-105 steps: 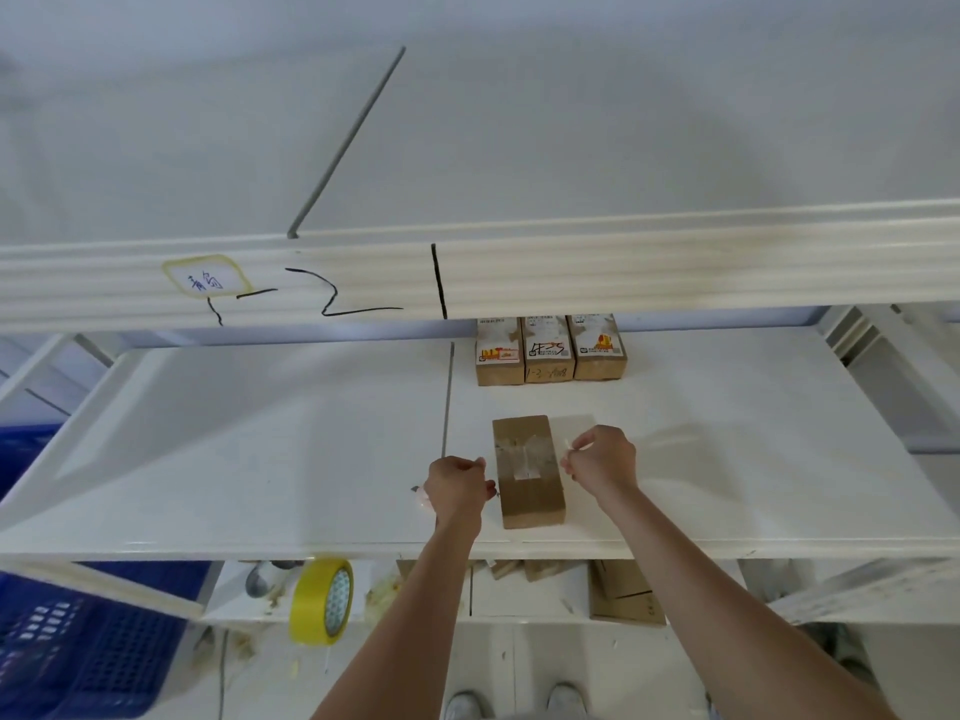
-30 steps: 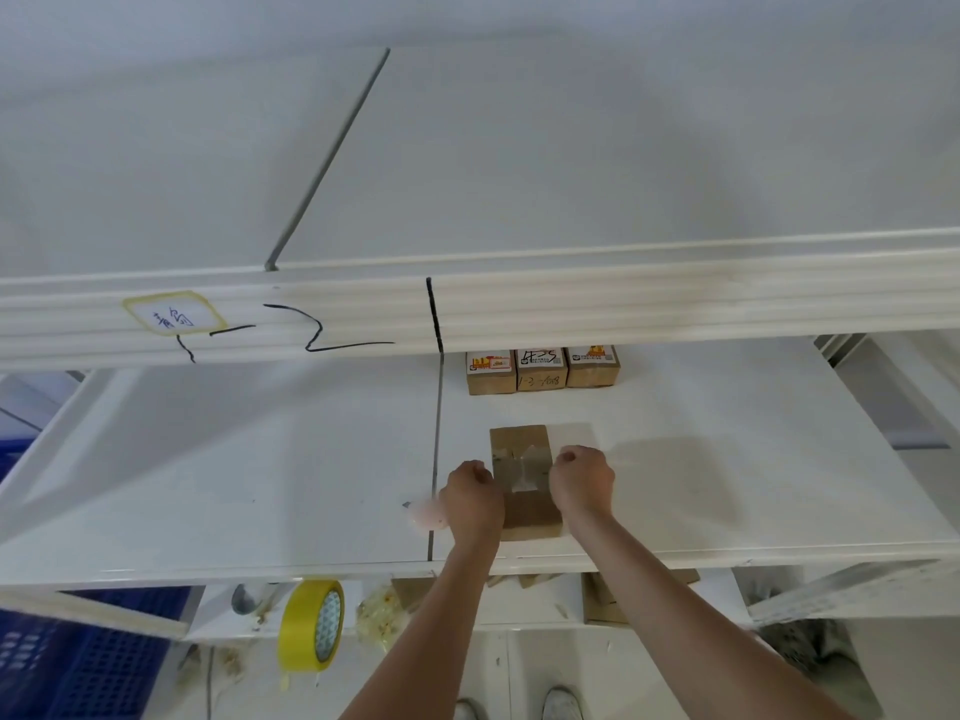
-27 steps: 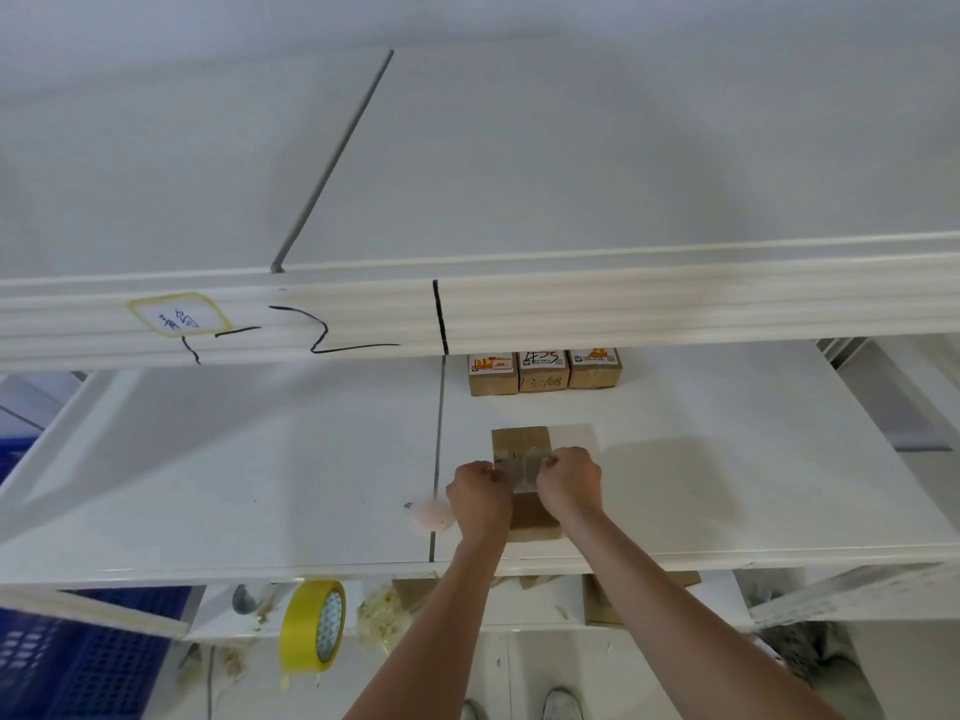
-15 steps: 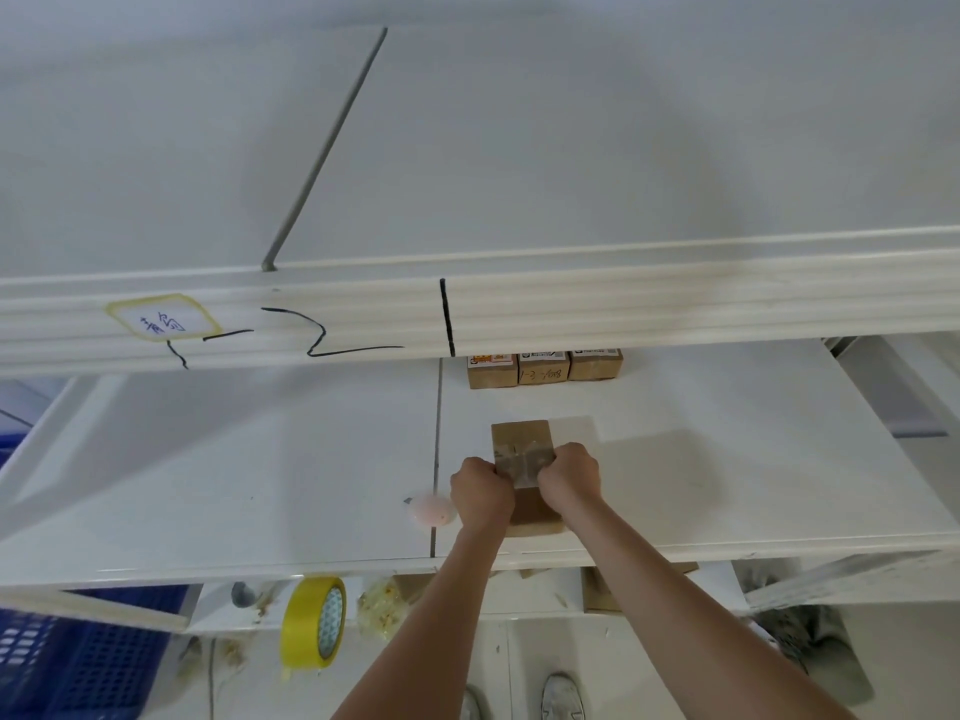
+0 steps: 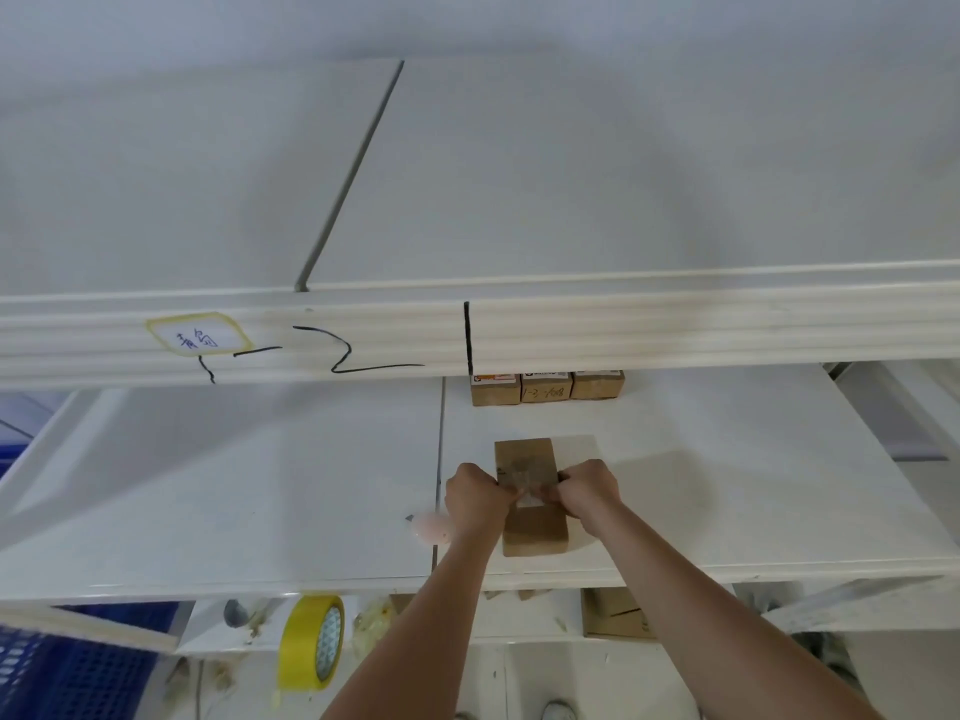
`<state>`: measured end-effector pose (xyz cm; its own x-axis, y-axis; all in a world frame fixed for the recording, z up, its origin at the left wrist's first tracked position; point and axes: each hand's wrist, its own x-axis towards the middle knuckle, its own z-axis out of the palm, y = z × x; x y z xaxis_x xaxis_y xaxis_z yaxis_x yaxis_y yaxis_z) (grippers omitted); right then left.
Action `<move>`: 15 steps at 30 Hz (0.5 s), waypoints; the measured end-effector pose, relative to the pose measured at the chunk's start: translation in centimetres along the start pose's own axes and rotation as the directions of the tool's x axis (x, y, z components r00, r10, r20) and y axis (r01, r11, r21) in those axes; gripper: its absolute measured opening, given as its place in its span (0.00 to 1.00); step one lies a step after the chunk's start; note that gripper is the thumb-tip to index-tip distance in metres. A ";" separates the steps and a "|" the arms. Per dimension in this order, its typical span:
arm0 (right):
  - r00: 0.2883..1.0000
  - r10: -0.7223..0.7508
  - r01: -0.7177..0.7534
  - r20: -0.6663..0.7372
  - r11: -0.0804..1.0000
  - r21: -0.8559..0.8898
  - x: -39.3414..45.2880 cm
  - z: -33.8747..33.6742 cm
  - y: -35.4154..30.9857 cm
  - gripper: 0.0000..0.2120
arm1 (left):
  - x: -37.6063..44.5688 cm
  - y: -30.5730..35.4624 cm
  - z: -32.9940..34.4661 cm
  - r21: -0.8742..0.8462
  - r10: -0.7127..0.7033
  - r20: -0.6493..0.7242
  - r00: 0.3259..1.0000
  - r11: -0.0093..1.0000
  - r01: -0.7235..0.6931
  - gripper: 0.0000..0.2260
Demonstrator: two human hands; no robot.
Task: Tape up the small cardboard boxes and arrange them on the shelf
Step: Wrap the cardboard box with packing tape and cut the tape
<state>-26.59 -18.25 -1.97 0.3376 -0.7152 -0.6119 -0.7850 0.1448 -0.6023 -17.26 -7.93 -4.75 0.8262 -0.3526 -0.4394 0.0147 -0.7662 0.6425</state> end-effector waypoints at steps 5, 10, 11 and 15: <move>0.997 -0.014 0.015 -0.069 1.000 0.007 0.0 0.8 0.5 0.08 | 0.3 -0.5 0.4 -0.025 0.009 -0.023 1.000 1.000 -0.009 0.15; 0.996 0.004 -0.014 -0.089 0.994 -0.106 0.2 0.8 -0.1 0.07 | 0.1 0.2 0.1 0.001 -0.016 0.049 0.999 1.000 0.016 0.14; 0.998 0.009 -0.016 -0.064 0.995 -0.101 0.4 0.5 -0.3 0.10 | 0.2 0.4 -0.3 0.007 -0.021 0.070 0.997 1.000 0.021 0.16; 1.000 -0.022 0.021 -0.014 0.999 -0.050 0.8 -0.4 -1.8 0.23 | 1.1 1.8 -1.5 -0.051 -0.033 0.093 0.995 0.998 0.038 0.19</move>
<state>-25.16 -19.35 -1.13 0.3476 -0.7276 -0.5915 -0.8025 0.0954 -0.5889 -15.55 -8.86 -3.17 0.7691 -0.3757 -0.5171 0.0746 -0.7507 0.6564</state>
